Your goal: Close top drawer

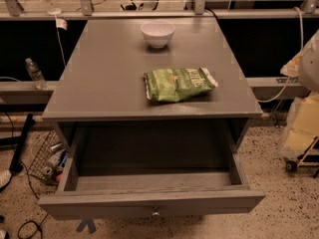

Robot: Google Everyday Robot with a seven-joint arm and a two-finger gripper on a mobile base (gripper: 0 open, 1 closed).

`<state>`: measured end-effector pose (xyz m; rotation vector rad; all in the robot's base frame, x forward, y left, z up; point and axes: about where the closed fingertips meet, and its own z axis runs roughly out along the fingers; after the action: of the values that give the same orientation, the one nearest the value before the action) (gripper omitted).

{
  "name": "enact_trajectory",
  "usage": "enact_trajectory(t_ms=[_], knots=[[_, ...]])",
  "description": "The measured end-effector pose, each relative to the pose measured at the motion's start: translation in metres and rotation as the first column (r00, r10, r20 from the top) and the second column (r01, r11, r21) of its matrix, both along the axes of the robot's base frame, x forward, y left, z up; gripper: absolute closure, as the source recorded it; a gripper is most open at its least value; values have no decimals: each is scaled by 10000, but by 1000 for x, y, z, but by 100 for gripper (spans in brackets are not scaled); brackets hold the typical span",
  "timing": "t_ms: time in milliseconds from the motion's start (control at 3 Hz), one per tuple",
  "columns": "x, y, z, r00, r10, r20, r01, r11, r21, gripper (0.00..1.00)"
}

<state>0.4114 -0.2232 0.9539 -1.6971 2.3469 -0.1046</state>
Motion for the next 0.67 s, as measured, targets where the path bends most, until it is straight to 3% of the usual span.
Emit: enact_trajectory(t_ms=[333, 667], knots=[[-36, -7, -33, 9904, -1077, -861, 1038, 9934, -492, 0], [-84, -7, -102, 9444, -1984, -2621, 1816, 9795, -873, 0]])
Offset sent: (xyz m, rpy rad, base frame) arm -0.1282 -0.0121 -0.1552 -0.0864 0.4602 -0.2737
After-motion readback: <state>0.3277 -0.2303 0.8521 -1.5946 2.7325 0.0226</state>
